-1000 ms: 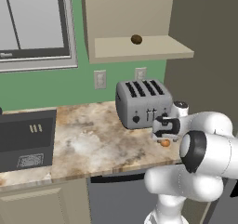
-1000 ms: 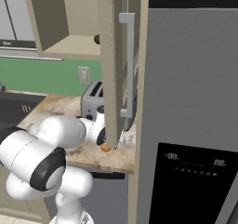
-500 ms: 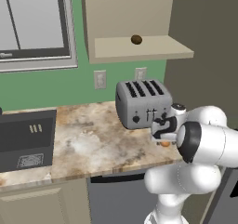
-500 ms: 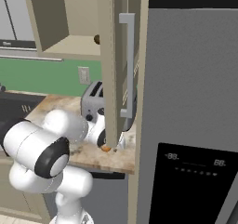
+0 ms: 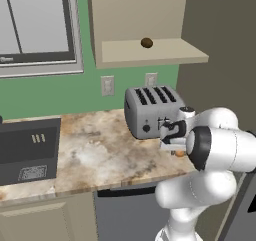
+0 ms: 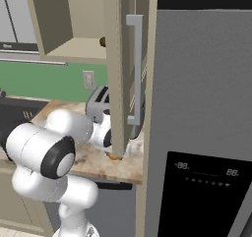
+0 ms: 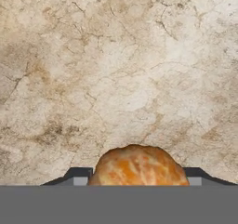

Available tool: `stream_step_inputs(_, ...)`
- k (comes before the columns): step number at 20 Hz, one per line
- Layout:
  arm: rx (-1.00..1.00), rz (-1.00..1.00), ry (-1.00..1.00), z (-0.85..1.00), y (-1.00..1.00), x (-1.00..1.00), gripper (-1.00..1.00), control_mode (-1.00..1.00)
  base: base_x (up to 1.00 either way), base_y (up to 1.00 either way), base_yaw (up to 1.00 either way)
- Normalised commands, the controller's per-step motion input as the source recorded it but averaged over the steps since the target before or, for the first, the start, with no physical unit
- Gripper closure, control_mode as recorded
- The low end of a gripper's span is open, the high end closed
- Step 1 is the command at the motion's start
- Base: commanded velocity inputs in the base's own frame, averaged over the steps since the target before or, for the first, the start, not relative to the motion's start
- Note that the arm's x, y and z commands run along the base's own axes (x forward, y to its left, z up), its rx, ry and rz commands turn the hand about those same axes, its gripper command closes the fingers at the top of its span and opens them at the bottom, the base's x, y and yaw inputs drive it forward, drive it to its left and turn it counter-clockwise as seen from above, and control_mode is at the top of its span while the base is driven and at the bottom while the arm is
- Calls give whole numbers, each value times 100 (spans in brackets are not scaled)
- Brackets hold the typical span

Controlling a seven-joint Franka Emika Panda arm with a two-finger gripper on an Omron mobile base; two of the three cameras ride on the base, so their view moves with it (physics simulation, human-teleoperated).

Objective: Pick the kiwi, tangerine from the counter and place them in the cabinet. Then close the cabinet.

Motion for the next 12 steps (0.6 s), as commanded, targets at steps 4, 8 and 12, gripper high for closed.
stream_step_inputs(4, 0, -2, -13, 93, 38, -62, 100, -100, 0, 0, 0)
stream_step_inputs(8, -12, 0, -12, 100, 86, -25, 100, -100, 0, 0, 0)
stream_step_inputs(12, -19, 0, -9, 100, 100, -5, 100, -100, 0, 0, 0)
